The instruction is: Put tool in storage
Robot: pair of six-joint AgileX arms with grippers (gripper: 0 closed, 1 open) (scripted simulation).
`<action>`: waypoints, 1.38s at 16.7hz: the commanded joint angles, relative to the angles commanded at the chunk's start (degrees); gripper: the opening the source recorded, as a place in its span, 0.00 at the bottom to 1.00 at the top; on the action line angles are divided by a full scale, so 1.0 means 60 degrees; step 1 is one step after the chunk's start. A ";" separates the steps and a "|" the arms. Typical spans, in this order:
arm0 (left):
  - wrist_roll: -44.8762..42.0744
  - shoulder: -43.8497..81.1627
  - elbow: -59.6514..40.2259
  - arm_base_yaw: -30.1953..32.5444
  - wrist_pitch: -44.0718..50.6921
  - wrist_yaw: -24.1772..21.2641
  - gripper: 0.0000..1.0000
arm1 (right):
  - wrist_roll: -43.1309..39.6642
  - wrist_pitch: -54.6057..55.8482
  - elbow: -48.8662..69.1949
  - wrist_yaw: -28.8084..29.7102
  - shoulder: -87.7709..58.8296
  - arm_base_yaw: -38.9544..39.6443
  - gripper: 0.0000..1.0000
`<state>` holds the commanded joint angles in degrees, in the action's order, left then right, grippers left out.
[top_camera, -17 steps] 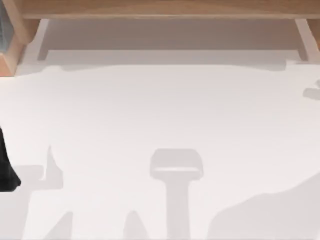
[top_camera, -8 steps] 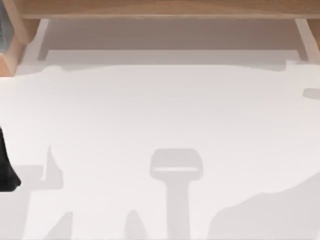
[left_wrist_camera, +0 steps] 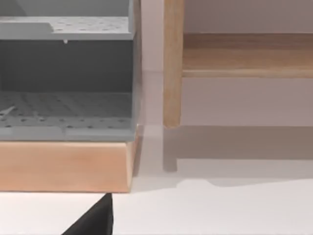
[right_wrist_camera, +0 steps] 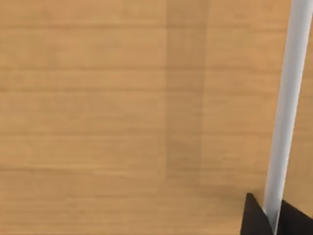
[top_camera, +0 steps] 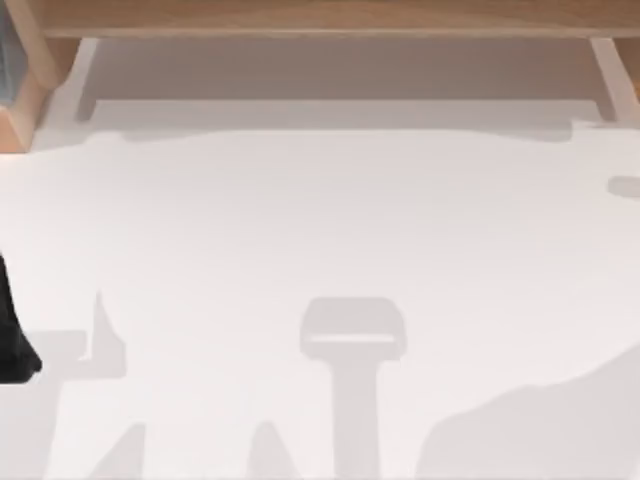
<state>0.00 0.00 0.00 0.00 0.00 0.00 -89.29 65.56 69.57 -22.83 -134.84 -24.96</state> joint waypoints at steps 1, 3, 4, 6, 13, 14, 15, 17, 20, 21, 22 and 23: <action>0.0000 0.0000 0.0000 0.0000 0.0000 0.0000 1.00 | 0.0021 -0.0022 -0.0005 0.0007 -0.0016 -0.0031 0.00; 0.0000 0.0000 0.0000 0.0000 0.0000 0.0000 1.00 | 0.0019 0.0128 -0.0164 -0.0059 0.0122 -0.0109 0.00; 0.0000 0.0000 0.0000 0.0000 0.0000 0.0000 1.00 | 0.0019 0.0295 -0.0374 -0.0128 0.0256 -0.0177 0.00; 0.0000 0.0000 0.0000 0.0000 0.0000 0.0000 1.00 | 0.0027 0.0604 -0.1093 -0.0280 0.0514 -0.0298 0.00; 0.0000 0.0000 0.0000 0.0000 0.0000 0.0000 1.00 | 0.0035 0.1464 -0.2662 -0.0641 0.1168 -0.0665 0.00; 0.0000 0.0000 0.0000 0.0000 0.0000 0.0000 1.00 | 0.0035 0.1464 -0.2662 -0.0641 0.1168 -0.0665 0.00; 0.0000 0.0000 0.0000 0.0000 0.0000 0.0000 1.00 | 0.0040 0.1442 -0.2628 -0.0620 0.1125 -0.0598 0.00; 0.0000 0.0000 0.0000 0.0000 0.0000 0.0000 1.00 | 0.0008 0.1575 -0.2770 -0.0672 0.1205 -0.0685 0.00; 0.0000 0.0000 0.0000 0.0000 0.0000 0.0000 1.00 | 0.0054 0.1980 -0.3527 -0.0951 0.1492 -0.0924 0.00; 0.0000 0.0000 0.0000 0.0000 0.0000 0.0000 1.00 | 0.0070 0.2162 -0.3833 -0.1066 0.1620 -0.1031 0.00; 0.0000 0.0000 0.0000 0.0000 0.0000 0.0000 1.00 | 0.0076 0.2358 -0.4146 -0.1184 0.1754 -0.1149 0.00; 0.0000 0.0000 0.0000 0.0000 0.0000 0.0000 1.00 | 0.0069 0.2545 -0.4474 -0.1292 0.1881 -0.1264 0.00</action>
<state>0.00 0.00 0.00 0.00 0.00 0.00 -88.87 80.83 42.73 -30.58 -123.56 -32.54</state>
